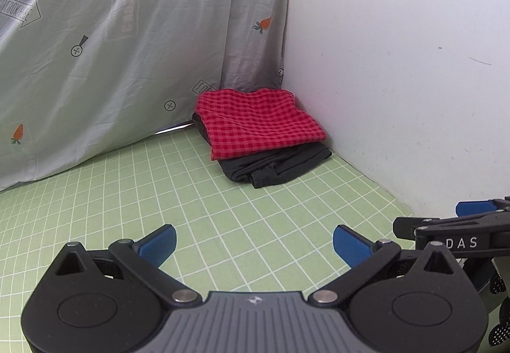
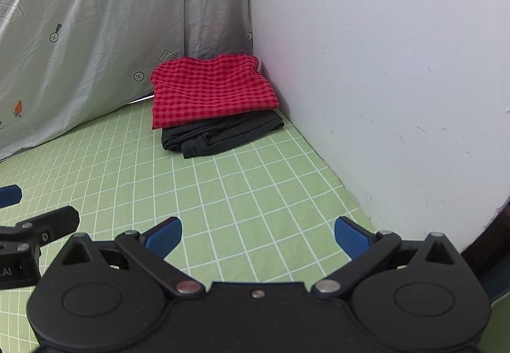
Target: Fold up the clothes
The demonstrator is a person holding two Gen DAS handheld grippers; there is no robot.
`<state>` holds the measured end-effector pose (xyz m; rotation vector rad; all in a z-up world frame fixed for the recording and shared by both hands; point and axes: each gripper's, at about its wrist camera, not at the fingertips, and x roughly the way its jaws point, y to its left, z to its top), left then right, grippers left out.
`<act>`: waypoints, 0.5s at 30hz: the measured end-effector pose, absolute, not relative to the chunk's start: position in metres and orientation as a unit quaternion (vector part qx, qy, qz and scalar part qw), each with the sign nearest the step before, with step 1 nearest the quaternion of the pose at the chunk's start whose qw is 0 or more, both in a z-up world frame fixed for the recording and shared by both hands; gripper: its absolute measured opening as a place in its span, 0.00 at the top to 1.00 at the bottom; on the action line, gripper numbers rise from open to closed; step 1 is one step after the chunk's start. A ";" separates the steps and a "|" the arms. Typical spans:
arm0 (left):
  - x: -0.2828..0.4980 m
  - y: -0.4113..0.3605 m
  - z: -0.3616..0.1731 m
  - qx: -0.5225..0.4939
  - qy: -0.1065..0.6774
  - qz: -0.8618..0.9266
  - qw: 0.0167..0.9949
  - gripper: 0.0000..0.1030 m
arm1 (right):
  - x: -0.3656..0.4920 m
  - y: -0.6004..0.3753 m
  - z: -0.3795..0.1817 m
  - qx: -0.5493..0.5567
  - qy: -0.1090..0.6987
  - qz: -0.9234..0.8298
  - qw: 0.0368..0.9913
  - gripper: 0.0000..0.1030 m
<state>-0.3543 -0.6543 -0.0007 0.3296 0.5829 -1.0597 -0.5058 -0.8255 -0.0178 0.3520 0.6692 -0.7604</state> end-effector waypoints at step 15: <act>-0.363 -0.644 0.001 0.142 0.276 -0.505 0.805 0.00 | -0.521 -0.816 -0.012 0.158 0.317 -0.366 0.860 0.00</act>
